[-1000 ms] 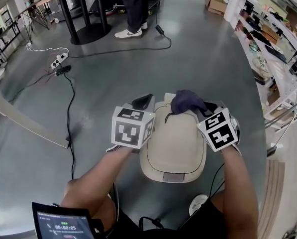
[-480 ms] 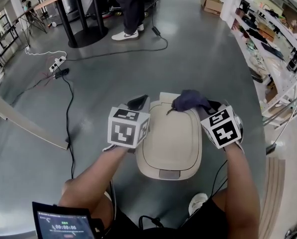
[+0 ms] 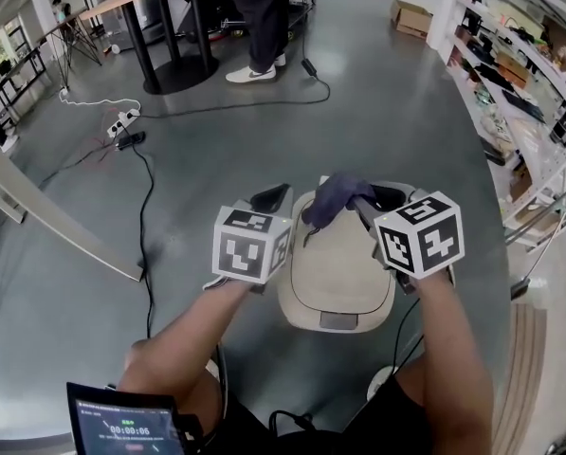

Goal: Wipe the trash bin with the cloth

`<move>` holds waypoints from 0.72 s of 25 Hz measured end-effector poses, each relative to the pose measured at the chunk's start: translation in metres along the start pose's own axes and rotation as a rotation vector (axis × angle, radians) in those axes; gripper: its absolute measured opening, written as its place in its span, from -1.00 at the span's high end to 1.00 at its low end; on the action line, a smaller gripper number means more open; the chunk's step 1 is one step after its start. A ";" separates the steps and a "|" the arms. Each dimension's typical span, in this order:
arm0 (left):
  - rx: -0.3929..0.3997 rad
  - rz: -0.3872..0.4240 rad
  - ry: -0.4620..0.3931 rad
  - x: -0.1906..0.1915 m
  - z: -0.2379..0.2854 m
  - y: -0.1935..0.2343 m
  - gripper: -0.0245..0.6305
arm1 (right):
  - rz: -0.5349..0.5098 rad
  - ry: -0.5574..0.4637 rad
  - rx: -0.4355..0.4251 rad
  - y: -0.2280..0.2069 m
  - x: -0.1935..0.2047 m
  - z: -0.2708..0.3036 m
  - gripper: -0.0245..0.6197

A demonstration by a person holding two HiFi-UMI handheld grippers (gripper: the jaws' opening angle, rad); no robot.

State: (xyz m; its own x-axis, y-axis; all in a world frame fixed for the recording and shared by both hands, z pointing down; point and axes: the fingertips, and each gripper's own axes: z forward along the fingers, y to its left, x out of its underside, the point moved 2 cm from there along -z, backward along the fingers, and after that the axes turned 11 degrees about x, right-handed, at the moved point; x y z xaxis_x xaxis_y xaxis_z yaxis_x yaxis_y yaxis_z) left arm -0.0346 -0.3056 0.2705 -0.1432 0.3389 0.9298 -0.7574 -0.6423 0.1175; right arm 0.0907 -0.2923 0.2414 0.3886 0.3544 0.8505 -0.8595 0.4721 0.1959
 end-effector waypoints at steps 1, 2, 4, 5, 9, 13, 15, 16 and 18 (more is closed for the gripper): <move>-0.001 -0.002 -0.003 -0.001 -0.008 0.003 0.93 | 0.009 0.011 -0.012 0.012 -0.004 0.002 0.72; -0.003 -0.007 -0.006 -0.001 -0.015 0.005 0.93 | 0.014 0.030 -0.018 0.021 -0.005 0.006 0.72; -0.005 -0.025 -0.016 0.002 -0.021 0.009 0.93 | 0.015 0.081 -0.026 0.035 0.003 0.019 0.72; -0.004 -0.035 -0.022 0.004 -0.023 0.010 0.93 | 0.010 0.108 -0.030 0.041 0.009 0.026 0.72; -0.011 -0.046 -0.028 0.012 -0.029 0.017 0.93 | -0.134 0.236 -0.019 0.060 0.038 0.048 0.72; -0.015 -0.061 -0.012 0.023 -0.035 0.024 0.93 | -0.243 0.321 0.016 0.051 0.062 0.052 0.72; -0.016 -0.060 -0.005 0.027 -0.037 0.027 0.93 | -0.222 0.329 -0.002 0.048 0.066 0.052 0.72; -0.017 -0.054 -0.001 0.030 -0.037 0.027 0.93 | -0.215 0.331 -0.007 0.046 0.068 0.052 0.72; -0.015 -0.038 0.012 0.036 -0.035 0.025 0.93 | -0.219 0.338 -0.011 0.042 0.073 0.052 0.72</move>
State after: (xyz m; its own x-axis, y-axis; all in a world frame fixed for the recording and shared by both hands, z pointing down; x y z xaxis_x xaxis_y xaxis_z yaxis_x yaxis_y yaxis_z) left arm -0.0808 -0.2858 0.2948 -0.1215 0.3714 0.9205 -0.7720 -0.6182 0.1476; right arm 0.0654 -0.2883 0.3373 0.6513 0.4892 0.5801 -0.7413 0.5737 0.3484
